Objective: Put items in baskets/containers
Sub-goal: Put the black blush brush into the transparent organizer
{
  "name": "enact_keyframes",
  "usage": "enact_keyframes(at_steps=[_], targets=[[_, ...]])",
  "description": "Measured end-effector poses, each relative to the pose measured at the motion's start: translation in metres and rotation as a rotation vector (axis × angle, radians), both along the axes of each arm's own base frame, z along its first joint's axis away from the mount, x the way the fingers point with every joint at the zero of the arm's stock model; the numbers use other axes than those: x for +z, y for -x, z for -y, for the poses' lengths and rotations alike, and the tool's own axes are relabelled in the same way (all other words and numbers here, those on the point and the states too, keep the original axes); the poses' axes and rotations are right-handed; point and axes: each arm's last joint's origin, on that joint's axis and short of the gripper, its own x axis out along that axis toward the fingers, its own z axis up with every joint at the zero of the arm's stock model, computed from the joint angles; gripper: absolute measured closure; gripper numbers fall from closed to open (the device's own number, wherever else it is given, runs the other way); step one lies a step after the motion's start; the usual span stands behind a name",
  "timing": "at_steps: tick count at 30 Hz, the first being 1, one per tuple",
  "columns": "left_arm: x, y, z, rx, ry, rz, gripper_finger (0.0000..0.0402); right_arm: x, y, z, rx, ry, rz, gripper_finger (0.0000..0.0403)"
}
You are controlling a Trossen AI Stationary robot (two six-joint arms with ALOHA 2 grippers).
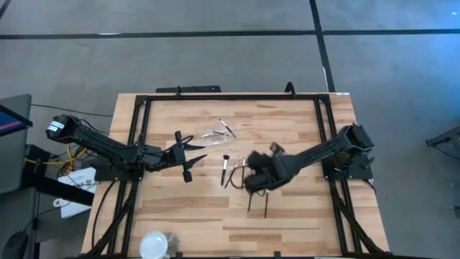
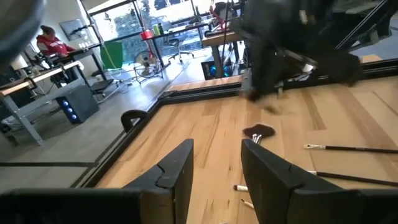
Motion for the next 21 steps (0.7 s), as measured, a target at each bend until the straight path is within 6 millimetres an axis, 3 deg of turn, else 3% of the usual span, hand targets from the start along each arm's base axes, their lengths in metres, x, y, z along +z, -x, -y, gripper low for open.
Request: enact_keyframes(at_steps=[4,8,11,15,18,21], targets=[[0.000,0.000,0.000,0.000,0.000,0.000,0.0270,0.018,-0.022,0.015,0.070,0.245,0.102,0.0380],[0.000,0.000,0.000,0.000,0.000,0.000,0.0270,0.048,-0.039,0.034,0.165,0.347,0.140,0.0393],[0.000,0.000,0.000,0.000,0.000,0.000,0.0270,0.088,-0.031,0.047,0.219,0.404,0.214,0.0395],[0.000,0.000,0.001,-0.005,0.000,0.000,0.0270,0.137,-0.005,0.067,0.240,0.381,0.397,0.0384],[0.004,0.004,0.004,-0.019,-0.019,0.012,0.0270,0.131,-0.001,0.087,0.337,0.306,0.532,0.0387],[0.015,0.013,0.005,0.039,-0.055,0.052,0.0270,0.087,-0.012,0.108,0.515,0.251,0.639,0.0396]])
